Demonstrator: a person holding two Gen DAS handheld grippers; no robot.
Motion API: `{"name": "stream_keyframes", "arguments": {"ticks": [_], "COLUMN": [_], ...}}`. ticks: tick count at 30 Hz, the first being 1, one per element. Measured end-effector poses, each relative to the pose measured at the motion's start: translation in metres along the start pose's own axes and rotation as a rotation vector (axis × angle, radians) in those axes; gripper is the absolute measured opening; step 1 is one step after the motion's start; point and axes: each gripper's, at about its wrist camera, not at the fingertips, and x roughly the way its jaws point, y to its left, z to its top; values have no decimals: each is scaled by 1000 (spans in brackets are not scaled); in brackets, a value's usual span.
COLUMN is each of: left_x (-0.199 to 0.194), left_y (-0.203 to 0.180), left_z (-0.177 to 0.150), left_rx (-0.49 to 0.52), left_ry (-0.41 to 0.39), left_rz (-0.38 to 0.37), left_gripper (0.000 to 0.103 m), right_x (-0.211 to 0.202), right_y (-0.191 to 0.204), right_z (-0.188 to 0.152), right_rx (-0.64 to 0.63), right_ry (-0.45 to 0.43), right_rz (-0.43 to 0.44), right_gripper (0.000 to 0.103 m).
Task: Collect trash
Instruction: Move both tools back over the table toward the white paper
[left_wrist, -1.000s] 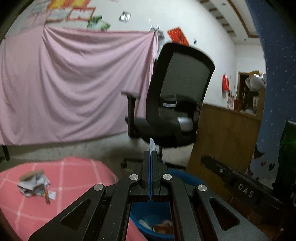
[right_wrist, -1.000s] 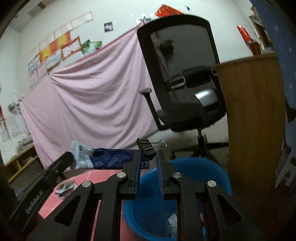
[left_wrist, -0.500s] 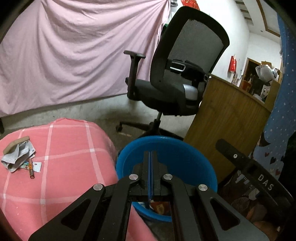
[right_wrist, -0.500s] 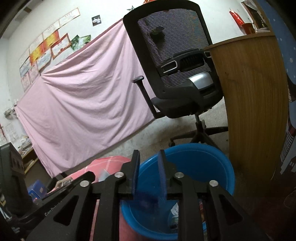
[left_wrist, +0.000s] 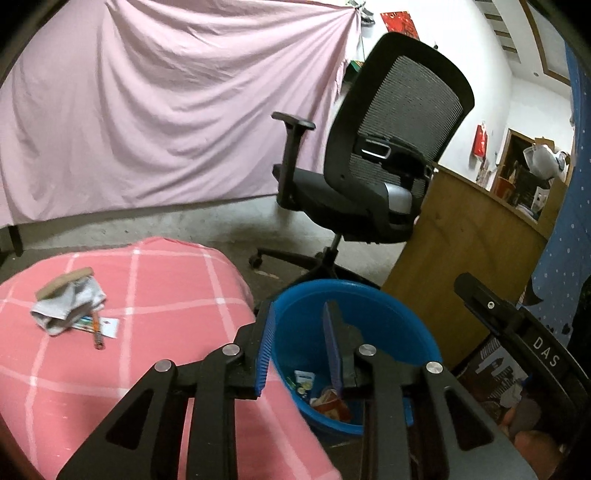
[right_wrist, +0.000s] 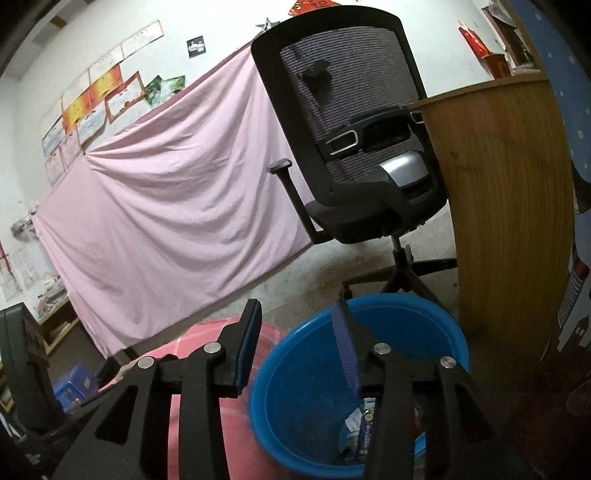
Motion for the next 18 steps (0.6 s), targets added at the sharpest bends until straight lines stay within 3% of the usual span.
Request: {"name": "stream_keyframes", "arguments": {"ticks": [7,11,16,18], "left_x": [-24,-42,-69,-81], "left_y": [19,34,58,64], "left_z": [6,6,4,2], "left_rx": [-1,-16,-45,-40], "left_ry": [-41,-80,-161,-211], "left_rz": [46,81,128,165], "left_gripper": [46,59,97,101], "right_x": [0,0,1,1], "right_y": [14,24,41,48], "right_z": [-1,-1,-2,-3], "right_rx": [-30,-36,-61,-70], "right_ry": [-12,-33,-67,-78], "right_rz": [8,12,34,45], "right_gripper": [52,78,87,102]}}
